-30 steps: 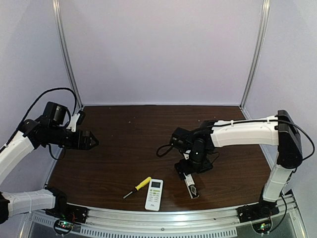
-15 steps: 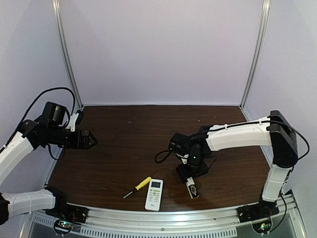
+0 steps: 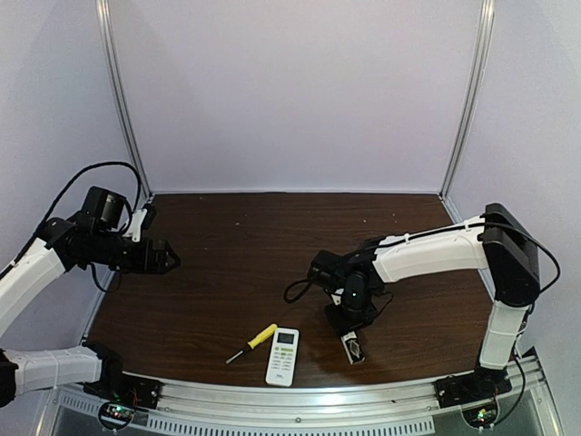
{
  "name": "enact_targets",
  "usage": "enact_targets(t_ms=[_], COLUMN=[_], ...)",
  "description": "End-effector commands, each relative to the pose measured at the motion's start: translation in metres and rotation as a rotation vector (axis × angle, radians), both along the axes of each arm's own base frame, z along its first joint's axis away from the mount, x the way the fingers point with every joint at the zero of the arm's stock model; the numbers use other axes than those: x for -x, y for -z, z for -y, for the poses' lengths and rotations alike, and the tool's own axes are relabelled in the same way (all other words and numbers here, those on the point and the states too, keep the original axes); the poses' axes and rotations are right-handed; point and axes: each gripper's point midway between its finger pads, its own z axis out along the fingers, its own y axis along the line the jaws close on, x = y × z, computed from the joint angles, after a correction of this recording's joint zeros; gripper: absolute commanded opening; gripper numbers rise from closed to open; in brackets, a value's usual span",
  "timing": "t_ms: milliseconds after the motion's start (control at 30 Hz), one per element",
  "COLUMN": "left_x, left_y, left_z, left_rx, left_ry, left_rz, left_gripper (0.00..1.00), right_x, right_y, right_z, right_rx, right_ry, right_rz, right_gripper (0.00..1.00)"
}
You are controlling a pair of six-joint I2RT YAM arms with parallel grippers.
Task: Unload the batteries from the remote control
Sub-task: Pick up the remote control from the center of the board.
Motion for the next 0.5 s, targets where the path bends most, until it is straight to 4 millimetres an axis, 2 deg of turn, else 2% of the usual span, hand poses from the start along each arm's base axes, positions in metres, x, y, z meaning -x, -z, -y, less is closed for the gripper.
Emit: enact_targets(t_ms=[0,100,167,267,467], left_x=[0.000,-0.001,-0.001,0.000,0.005], left_y=[0.003,0.001,-0.005,-0.020,-0.072], left_z=[0.000,0.001,0.002,0.004,0.014], left_rx=[-0.004,-0.002,0.007,0.036,0.159], left_ry=[-0.003,0.003,0.011,0.015,0.031], left_rz=[0.000,0.005,0.022,0.058,0.167], left_gripper=[0.94,0.96,0.97,0.97,0.98], right_x=[-0.002,-0.004,-0.007,-0.014,-0.029], right_y=[0.004,-0.003,-0.015,-0.042,-0.109], right_z=[0.002,-0.001,-0.006,-0.016,-0.038], right_rx=[0.011,-0.014,-0.045,-0.105,-0.280], right_ry=[0.020,0.032,0.039,0.040,0.062], right_rz=[0.023,0.035,0.052,0.089,0.173], right_gripper=[0.34,0.31,0.31,0.27,0.26])
